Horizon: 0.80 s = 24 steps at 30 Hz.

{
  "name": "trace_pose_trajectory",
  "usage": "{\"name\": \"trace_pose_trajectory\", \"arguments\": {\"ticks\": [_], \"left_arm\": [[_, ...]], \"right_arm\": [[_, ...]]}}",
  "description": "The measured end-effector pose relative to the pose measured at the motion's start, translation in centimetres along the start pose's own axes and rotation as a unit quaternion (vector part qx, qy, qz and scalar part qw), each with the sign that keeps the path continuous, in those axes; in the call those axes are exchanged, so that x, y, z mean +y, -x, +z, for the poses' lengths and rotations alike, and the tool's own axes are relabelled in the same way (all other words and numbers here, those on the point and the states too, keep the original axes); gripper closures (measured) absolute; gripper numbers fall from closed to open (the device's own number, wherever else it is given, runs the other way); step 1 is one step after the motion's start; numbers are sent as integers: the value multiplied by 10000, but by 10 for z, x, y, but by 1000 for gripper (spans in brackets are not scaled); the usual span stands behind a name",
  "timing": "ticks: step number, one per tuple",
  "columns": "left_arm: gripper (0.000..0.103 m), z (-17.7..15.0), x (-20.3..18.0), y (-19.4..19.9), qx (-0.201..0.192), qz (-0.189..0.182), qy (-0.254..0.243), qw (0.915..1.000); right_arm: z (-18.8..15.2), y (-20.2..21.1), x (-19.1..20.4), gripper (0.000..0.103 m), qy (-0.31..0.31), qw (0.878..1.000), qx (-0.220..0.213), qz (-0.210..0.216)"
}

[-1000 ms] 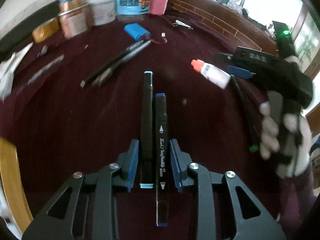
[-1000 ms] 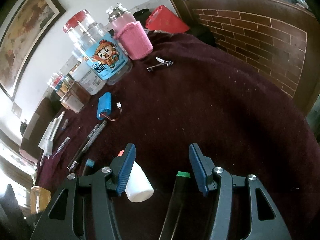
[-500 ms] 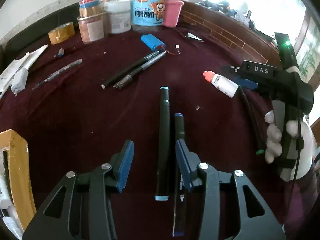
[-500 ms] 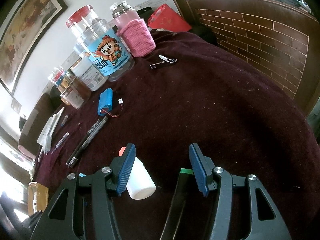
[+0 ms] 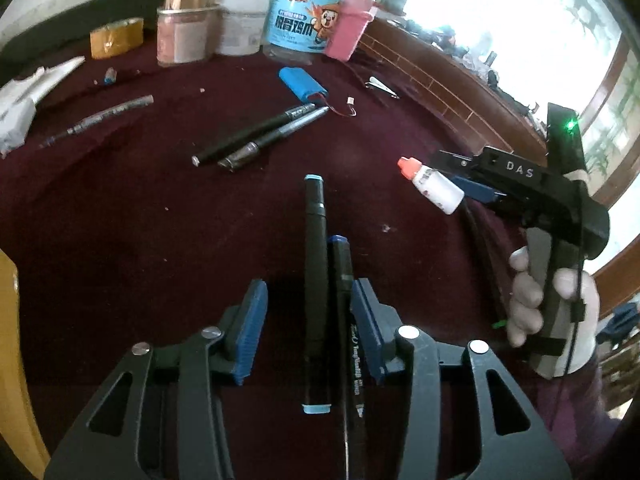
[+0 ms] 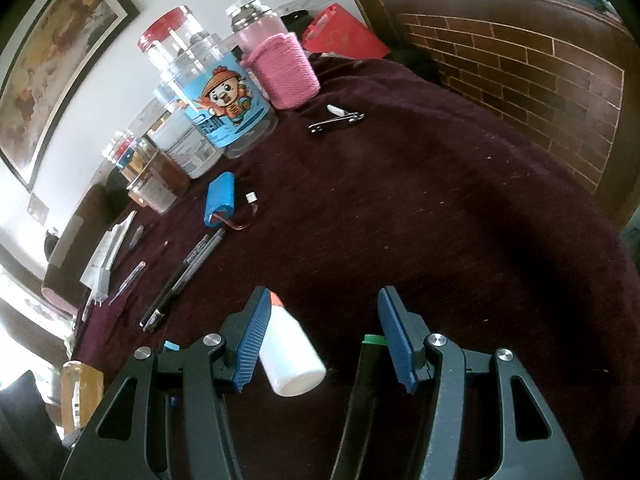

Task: Organize rigid objects
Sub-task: 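Grasp a blue-ended black marker with the left tool and lift it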

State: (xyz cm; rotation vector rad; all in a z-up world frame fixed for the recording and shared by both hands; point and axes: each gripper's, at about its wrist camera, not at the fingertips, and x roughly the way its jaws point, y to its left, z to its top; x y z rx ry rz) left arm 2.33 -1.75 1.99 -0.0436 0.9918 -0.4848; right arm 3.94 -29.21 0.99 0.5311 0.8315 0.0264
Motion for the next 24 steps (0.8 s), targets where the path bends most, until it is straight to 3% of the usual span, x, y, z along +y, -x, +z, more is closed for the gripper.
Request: {"name": "trace_pose_trajectory", "arguments": {"ticks": [4,7,9,11,13,15,16,18,21,22,24], "left_arm": [[58,1,-5,-1,-8,2,-42,10000],[58,1,5,3,-94,-457,364,9982],[61,1,13,2,-138,-246,465,9985],[59,0,6,2,-163,-45,132,9998],[54,0,-5,4,-208,418,-234,9986],[54,0,-3,5,-162,430,-247,9986],[45,0,2,5,-161,460,-180,9987],[38,-2,12,5,-226,561,-81,9981],[38,-3,-1,-1,-194,806,-394,9958],[37,-4,-12,-9,-53,1090,-666,9918],[37,-4,-33,-16,-167,1705,-1270,9770]], "right_arm": [[-1,0,2,53,48,10000,13,6],[-1,-1,1,53,53,10000,8,5],[-1,-1,1,53,55,10000,7,2],[-1,-1,1,53,61,10000,9,2],[-1,-1,1,53,68,10000,10,0],[-2,-1,1,52,66,10000,11,4],[-2,-1,1,52,60,10000,12,9],[-2,-1,2,52,69,10000,8,2],[-2,-2,2,52,92,10000,6,-11],[-2,-1,2,52,98,10000,6,-10],[-3,-1,2,52,117,9999,0,-18]]}}
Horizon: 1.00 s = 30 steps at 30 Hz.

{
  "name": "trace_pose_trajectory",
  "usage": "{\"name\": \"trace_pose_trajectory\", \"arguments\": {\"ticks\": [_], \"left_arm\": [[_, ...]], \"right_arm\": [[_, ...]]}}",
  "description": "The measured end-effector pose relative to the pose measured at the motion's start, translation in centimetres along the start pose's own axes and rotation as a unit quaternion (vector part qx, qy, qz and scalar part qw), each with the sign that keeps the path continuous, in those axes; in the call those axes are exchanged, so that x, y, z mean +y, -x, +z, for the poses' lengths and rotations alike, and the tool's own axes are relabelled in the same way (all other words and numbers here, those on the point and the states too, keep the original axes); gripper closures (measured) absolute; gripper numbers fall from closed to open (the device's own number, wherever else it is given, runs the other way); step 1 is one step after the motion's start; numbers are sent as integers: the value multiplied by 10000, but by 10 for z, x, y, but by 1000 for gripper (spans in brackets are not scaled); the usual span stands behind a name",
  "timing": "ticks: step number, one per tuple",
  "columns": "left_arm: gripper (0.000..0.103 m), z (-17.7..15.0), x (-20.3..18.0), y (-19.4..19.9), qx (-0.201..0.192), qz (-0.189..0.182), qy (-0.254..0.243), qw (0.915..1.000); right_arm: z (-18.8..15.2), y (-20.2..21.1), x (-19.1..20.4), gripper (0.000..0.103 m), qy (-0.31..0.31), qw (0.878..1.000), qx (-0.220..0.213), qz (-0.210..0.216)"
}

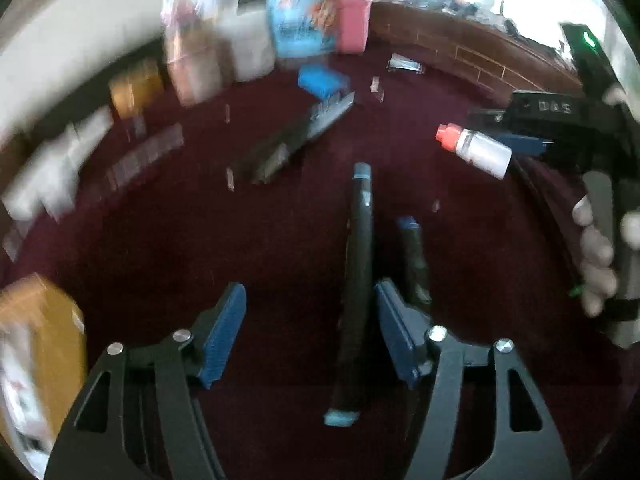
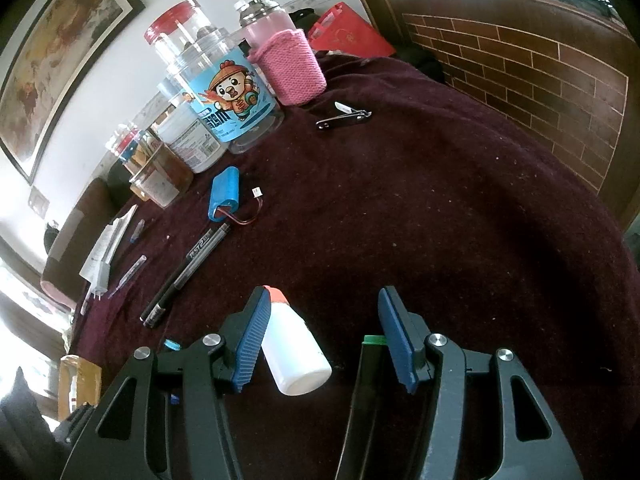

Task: Organize rigid objects
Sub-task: 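Grasp a blue-ended black marker with the left tool and lift it, then grasp the other blue-ended black marker with the right tool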

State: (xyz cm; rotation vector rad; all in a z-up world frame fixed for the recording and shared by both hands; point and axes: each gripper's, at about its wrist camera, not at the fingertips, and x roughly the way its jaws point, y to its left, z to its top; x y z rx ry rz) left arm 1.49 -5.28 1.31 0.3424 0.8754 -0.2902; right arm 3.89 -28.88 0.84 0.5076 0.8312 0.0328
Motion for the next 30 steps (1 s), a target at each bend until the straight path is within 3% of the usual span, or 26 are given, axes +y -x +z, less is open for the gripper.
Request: {"name": "trace_pose_trajectory", "arguments": {"ticks": [2,3,4,5,7,10,13,17,18,20,22,26,30], "left_arm": [[42,5,-9,-1,-38,203,-207,9996],[59,7,-11,-2,-30,148,-247,9996],[83,8,-13,-2,-43,-48,-269,9996],[91,7,-15,-2,-34,-306,-289,9991],[91,4,-18,2,-31,-375,-299,9988],[91,-8,1,15,-32,-935,374,9949],[91,-26,32,45,-362,-1362,1172,9831],[91,-55,73,100,-1030,-1569,1833,9650],[91,-62,81,113,-1178,-1576,1936,9611],[91,-75,94,131,-1409,-1603,2093,9543],[91,-85,105,143,-1562,-1595,2219,9492],[91,-111,130,158,-1713,-1440,2526,9413],[91,-144,170,165,-1700,-1189,3062,9291]], "right_arm": [[0,0,0,52,-1,10000,-3,-1],[0,0,0,52,-7,10000,-5,-4],[0,0,0,52,-2,10000,-18,-13],[0,0,1,52,14,10000,-31,-30],[0,0,3,52,60,9999,-66,-88],[0,2,6,52,180,9995,-191,-157],[0,12,13,52,380,9976,-504,-274],[-7,31,32,52,801,9903,-966,-594],[-10,35,36,52,750,9920,-820,-599],[-25,44,44,52,447,9985,-315,-6],[-51,48,68,52,806,9965,103,197],[-97,36,118,53,1685,9825,787,107],[-125,14,148,52,2071,9724,1001,-383]]}}
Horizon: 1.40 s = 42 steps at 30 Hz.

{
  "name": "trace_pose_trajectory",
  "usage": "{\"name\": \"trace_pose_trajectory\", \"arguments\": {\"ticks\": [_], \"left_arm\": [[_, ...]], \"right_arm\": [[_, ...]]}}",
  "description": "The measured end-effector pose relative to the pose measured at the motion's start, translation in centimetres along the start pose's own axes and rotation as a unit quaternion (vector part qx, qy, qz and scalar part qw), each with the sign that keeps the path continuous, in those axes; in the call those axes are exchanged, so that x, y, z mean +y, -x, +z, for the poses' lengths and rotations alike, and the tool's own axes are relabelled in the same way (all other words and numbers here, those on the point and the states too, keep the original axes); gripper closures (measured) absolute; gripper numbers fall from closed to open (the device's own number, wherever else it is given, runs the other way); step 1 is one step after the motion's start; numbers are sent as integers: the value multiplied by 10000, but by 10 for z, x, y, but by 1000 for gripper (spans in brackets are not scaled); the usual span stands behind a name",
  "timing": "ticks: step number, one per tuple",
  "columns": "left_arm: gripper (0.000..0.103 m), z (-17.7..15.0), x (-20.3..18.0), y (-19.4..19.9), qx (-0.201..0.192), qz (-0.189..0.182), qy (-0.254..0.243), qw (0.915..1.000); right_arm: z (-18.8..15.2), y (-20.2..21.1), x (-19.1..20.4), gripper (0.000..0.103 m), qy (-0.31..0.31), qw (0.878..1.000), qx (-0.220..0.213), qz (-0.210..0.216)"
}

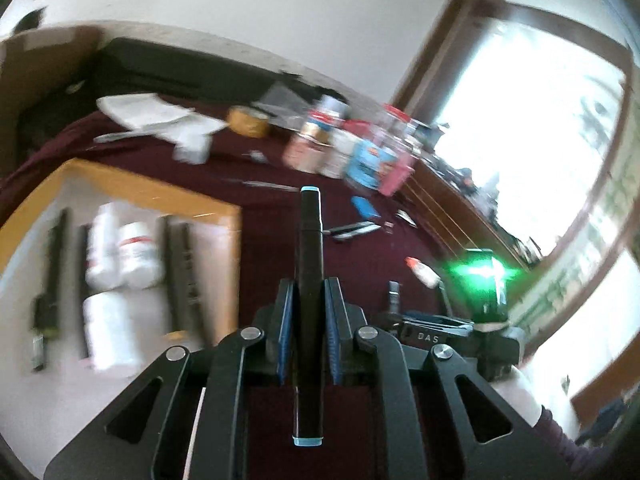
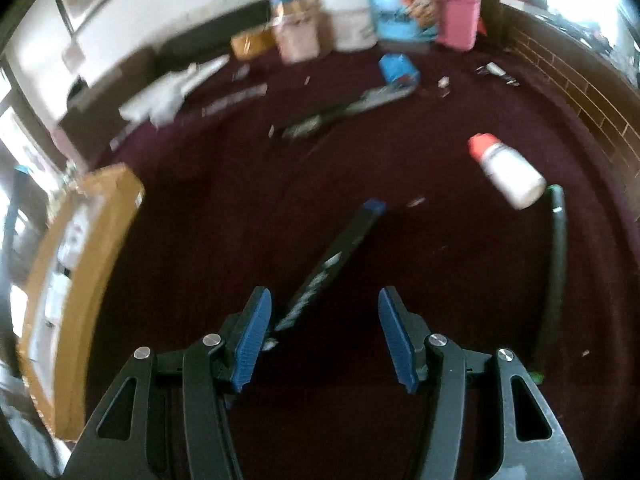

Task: Organize rigid objects
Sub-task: 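Grasp the other blue-ended black marker with the right tool, then lower both blue-ended markers into the cardboard box and open both tools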

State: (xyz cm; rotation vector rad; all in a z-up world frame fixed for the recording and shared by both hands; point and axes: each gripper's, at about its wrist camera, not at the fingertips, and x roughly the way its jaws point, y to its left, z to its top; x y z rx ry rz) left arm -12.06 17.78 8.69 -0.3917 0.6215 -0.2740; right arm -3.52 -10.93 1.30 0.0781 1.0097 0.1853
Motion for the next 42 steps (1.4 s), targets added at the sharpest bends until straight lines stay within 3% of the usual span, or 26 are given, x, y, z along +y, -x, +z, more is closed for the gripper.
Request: {"name": "trace_pose_trajectory", "arguments": {"ticks": [4,6,7,9,18,26,32,34,37,42], "left_arm": [[91,-3,42,27,-122,455,346,9983],[91,-5,60,34,-150,641,511,9965],[91,-7,72,39,-155,767,627,9950],[91,-11,89,47,-165,880,814,9927],[90,-19,152,45,239,1480,1410,9786],[89,-17,162,29,668,1853,1495,9689],[69,-17,163,37,608,1788,1597,9689],[58,-17,159,45,454,1674,1628,9713],[49,-17,151,61,172,1598,1652,9731],[44,-15,148,84,-160,1604,1646,9731]], "right_arm": [[4,-8,26,59,375,9974,-69,-610],[5,-8,33,88,439,9976,-102,-518],[6,-8,36,90,443,9975,-86,-541],[6,-8,36,91,405,9978,-90,-507],[1,26,30,90,-123,9976,-82,679],[12,59,88,90,275,9874,-151,1550],[10,58,155,90,726,9731,156,2182],[5,56,178,90,849,9682,289,2334],[0,48,204,90,973,9653,449,2382],[-5,17,236,90,855,9655,855,2305]]}}
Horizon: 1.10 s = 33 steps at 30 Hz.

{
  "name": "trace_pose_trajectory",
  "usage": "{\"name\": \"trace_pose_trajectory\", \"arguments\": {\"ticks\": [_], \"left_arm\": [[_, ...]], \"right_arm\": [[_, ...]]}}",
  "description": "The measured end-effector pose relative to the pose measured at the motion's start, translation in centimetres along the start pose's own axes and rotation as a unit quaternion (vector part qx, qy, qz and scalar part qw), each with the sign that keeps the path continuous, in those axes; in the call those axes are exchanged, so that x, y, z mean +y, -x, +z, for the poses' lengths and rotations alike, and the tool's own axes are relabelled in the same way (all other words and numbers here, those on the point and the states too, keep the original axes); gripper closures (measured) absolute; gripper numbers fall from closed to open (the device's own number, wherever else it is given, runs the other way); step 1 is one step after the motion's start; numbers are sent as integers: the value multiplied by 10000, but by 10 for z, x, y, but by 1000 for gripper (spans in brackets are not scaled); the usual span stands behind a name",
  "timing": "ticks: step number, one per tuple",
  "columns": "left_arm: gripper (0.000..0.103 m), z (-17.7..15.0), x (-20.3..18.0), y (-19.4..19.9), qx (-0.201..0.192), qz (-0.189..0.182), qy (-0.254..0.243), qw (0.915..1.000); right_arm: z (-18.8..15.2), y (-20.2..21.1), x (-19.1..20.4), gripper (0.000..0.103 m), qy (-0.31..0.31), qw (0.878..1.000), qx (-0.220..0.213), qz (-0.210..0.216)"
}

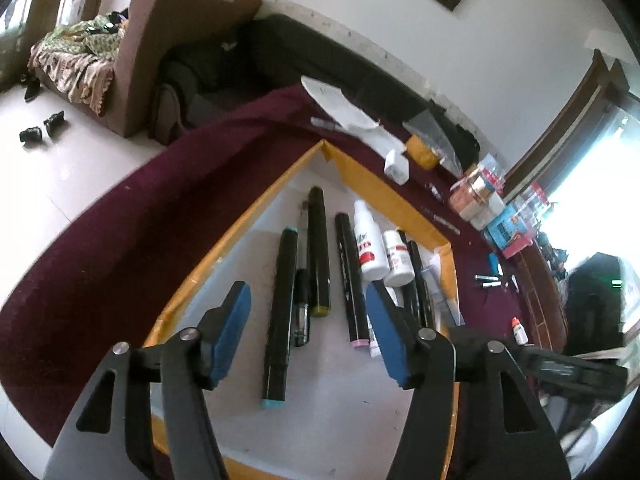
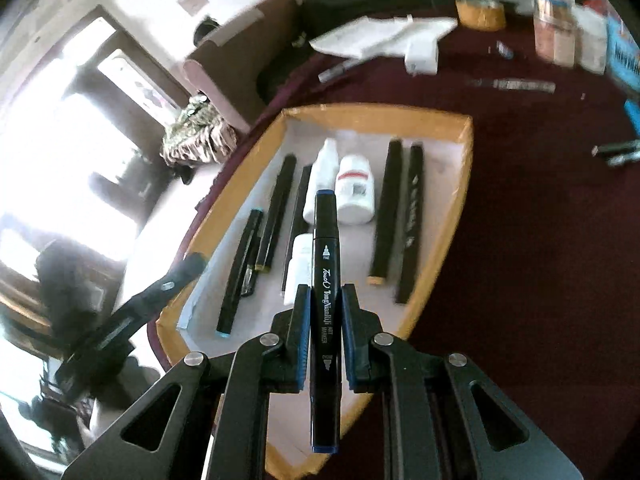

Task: Organize rigid objects
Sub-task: 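Lower both blue-ended markers into the cardboard box and open both tools, then withdraw both tools from the box back over the table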

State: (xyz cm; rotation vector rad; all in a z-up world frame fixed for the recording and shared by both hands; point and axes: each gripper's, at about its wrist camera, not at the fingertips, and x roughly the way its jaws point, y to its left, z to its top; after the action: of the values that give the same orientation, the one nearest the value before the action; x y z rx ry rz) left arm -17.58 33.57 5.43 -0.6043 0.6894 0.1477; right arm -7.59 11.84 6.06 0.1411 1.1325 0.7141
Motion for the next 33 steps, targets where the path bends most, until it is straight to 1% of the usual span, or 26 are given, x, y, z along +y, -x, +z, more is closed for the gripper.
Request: {"name": "trace_pose_trajectory", "arguments": {"ticks": [3,6,7,9,13,15,17,19,21,22,23,24,25,26,27,29,30,33], "left_arm": [[43,4,5,7,-81,-62,67,9999],[40,6,9,11,-131,-70,96,9998],[38,6,10,11,-145,-55,105,9998],[36,7,12,12,-174,-30,135,9998],[35,9,15,9,-125,-72,167,9998],[34,8,14,9,-111,-111,158,9998],[34,7,10,10,-125,-186,98,9997],[34,7,4,13,-189,-310,-1,9993],[32,5,-5,16,-255,-403,-83,9988],[30,5,-10,17,-293,-467,-149,9984],[29,4,-16,17,-314,-523,-204,9979],[29,3,-21,18,-323,-560,-241,9976],[29,2,-28,17,-309,-630,-323,9970],[29,0,-34,16,-293,-675,-389,9965],[29,-1,-41,15,-265,-723,-483,9959],[29,-6,-58,11,-170,-807,-700,9941],[29,-8,-65,10,-129,-830,-789,9933],[29,-17,-91,3,51,-909,-1145,9892]], "right_arm": [[2,-21,2,90,-136,9998,160,-72],[0,-37,6,90,-141,9991,308,-264],[1,-37,6,90,-136,9991,273,-287],[0,-37,8,89,-137,9985,291,-454],[-2,-35,7,89,-169,9983,280,-473],[-1,-28,6,89,-151,9988,199,-413],[0,-11,2,88,-61,9994,-27,-352],[-3,13,-1,85,140,9980,-426,-435],[-6,43,-9,75,350,9926,-969,-636],[-8,58,-16,59,435,9874,-1283,-821],[-10,76,-27,36,475,9791,-1660,-1075],[-12,89,-37,14,454,9720,-1921,-1272],[-15,103,-55,7,359,9629,-2195,-1529],[-16,113,-72,6,222,9575,-2319,-1701],[-15,121,-90,6,47,9554,-2316,-1831],[-14,136,-136,6,-498,9547,-2174,-1969],[-17,143,-158,6,-782,9519,-2152,-2038],[-25,167,-223,6,-1423,9375,-2179,-2309]]}}
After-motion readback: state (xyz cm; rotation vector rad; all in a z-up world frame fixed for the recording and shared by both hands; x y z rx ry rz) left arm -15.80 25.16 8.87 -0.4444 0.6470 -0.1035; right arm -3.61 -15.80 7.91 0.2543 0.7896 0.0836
